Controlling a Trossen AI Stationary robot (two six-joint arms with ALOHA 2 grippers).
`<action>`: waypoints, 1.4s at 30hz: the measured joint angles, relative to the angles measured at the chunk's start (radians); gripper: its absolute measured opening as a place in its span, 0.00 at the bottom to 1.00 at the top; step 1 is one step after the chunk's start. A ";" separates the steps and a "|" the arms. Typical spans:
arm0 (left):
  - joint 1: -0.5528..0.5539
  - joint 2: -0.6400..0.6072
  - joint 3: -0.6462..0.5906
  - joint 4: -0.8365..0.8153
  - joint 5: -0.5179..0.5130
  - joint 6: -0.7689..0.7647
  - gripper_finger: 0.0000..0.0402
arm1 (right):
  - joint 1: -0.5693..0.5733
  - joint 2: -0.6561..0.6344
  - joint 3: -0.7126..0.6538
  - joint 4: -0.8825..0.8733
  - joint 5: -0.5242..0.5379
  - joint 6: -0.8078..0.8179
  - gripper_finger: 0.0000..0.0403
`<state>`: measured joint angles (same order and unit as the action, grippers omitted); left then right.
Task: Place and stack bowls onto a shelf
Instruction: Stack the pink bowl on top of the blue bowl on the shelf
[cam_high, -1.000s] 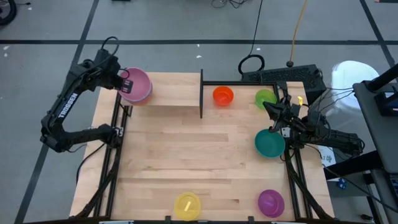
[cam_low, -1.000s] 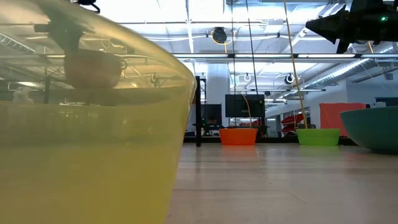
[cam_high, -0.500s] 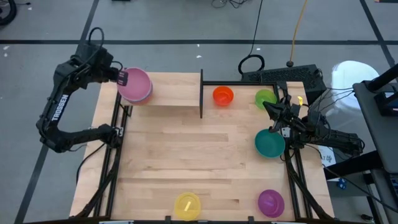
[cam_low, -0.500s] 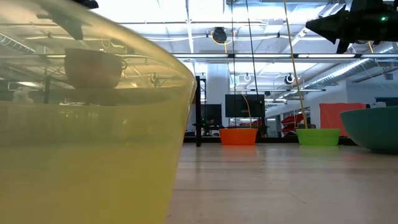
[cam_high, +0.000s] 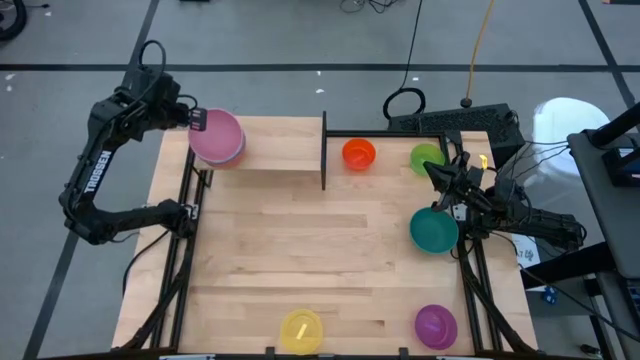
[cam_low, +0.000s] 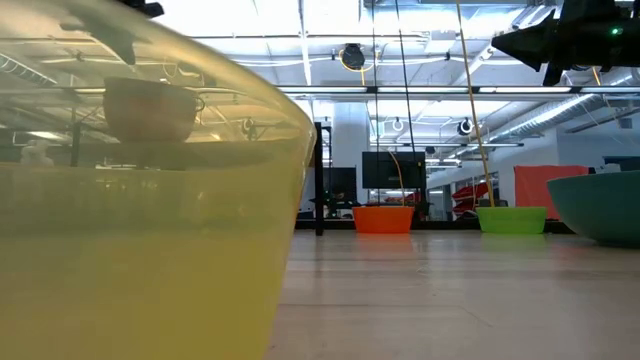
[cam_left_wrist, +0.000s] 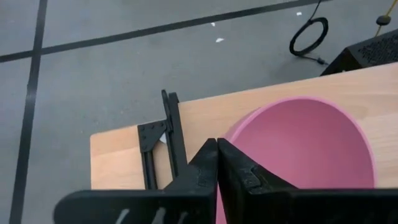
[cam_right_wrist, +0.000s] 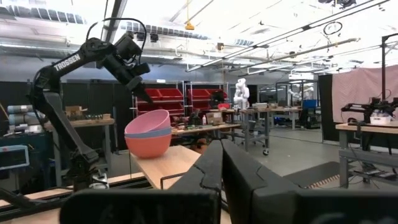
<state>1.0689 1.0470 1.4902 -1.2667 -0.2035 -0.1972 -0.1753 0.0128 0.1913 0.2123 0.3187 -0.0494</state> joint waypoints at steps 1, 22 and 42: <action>0.000 0.000 0.000 0.004 0.000 -0.007 0.01 | 0.000 0.000 0.000 0.000 0.000 0.000 0.00; -0.047 0.013 -0.009 0.054 -0.071 -0.143 0.00 | 0.000 0.000 0.000 0.000 0.003 0.000 0.00; -0.102 0.014 -0.061 0.049 -0.115 -0.141 0.00 | 0.000 0.000 0.000 0.000 0.049 -0.021 0.00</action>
<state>0.9668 1.0607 1.4288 -1.2181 -0.3182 -0.3381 -0.1753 0.0128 0.1913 0.2123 0.3676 -0.0708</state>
